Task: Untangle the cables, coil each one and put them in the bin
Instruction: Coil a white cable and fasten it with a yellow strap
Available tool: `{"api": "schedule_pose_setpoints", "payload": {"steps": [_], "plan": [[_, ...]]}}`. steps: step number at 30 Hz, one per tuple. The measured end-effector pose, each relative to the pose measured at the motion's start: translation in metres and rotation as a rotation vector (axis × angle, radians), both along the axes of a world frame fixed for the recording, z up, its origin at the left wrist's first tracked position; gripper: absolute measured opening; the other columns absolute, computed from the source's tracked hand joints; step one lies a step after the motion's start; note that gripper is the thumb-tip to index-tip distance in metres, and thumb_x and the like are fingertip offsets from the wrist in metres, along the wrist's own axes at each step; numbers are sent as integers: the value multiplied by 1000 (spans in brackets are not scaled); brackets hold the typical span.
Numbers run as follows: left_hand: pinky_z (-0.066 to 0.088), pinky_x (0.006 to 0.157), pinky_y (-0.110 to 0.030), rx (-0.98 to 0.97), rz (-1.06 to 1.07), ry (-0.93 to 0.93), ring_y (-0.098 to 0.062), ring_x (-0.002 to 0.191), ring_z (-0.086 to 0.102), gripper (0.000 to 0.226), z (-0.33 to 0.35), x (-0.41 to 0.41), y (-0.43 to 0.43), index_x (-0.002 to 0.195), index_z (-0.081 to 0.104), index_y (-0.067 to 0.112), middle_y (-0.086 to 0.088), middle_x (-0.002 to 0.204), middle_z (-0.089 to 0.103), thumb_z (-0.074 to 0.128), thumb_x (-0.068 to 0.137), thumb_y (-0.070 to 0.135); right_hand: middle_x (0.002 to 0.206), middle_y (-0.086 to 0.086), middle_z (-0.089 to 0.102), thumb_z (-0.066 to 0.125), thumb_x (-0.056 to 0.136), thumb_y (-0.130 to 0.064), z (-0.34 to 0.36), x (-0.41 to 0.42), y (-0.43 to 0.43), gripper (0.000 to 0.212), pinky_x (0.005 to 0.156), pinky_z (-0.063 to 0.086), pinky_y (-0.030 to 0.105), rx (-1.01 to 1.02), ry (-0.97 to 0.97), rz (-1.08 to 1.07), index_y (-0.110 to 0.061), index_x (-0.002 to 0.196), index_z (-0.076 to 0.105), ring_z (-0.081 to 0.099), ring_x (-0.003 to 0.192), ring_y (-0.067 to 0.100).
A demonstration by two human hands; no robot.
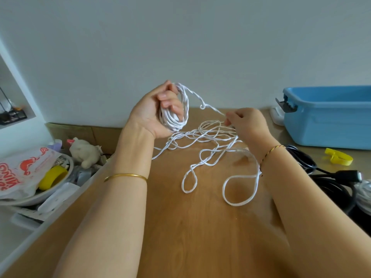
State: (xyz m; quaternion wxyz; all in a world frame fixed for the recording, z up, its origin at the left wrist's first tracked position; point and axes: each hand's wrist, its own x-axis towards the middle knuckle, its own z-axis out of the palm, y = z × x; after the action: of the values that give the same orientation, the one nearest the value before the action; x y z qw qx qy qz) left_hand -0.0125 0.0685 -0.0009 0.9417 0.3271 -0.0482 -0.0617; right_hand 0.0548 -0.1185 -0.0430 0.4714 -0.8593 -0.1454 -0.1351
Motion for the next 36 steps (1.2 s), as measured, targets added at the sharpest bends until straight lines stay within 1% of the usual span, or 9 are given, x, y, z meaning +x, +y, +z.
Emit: {"api": "schedule_pose_setpoints", "payload": {"steps": [5,13,16,20,23,26,30,33,36], "plan": [[51,46,-22,-422,203,-52,-8,31,40,26,-2,7,10,50,48,11,5,36,42,50,74,2,46,-3,39,52,92,-23,1,-10,10,35,38,28,17,-226,75,231,-18,59,62,32,38,9],[44,94,-49,-381,515,-133,-10,49,48,32,-4,16,8,73,50,6,0,51,51,37,102,8,36,-11,39,53,95,-30,31,-40,13,32,38,30,15,-440,147,615,-16,72,69,29,34,6],[44,88,-49,-131,607,-96,-5,51,55,30,-7,21,-6,76,50,8,0,62,55,39,103,13,35,-10,39,55,94,-32,39,-48,12,29,40,30,15,-469,127,656,-20,72,70,30,33,7],[54,69,-33,650,787,-151,-1,51,57,10,-23,23,-20,96,48,9,-2,74,56,41,102,8,47,-7,44,62,88,-27,43,-48,12,21,40,30,14,-404,72,585,-15,76,73,33,40,7],[50,61,-23,1181,730,-243,-11,60,55,7,-24,20,-22,104,48,4,-4,73,59,44,98,6,63,5,51,65,82,-20,42,-42,12,18,51,34,22,-317,-29,484,-3,83,70,41,55,9],[45,61,-30,1560,591,-292,-19,60,55,17,-18,13,-24,91,55,-7,-13,69,62,48,91,9,69,4,60,66,81,-19,39,-32,11,11,61,39,29,-308,-178,345,-8,83,70,46,62,12],[43,50,-25,1493,427,-185,-16,51,53,21,-13,5,-25,87,59,2,-3,63,63,48,97,17,66,-10,49,65,79,-16,34,-17,4,6,66,40,28,-229,-302,147,-20,84,67,50,68,13],[43,46,-23,1363,295,-159,-14,47,51,26,-9,1,-26,95,61,-1,-2,60,59,59,92,24,75,-6,58,65,81,-17,33,-13,2,9,69,44,29,-168,-364,79,-18,87,71,56,78,16],[43,48,-24,1485,224,-211,-12,45,46,20,-8,-3,-31,83,60,5,3,52,52,63,90,23,85,0,69,65,83,-15,31,-14,3,11,75,47,29,-78,-346,108,-13,89,74,62,83,15]]}}
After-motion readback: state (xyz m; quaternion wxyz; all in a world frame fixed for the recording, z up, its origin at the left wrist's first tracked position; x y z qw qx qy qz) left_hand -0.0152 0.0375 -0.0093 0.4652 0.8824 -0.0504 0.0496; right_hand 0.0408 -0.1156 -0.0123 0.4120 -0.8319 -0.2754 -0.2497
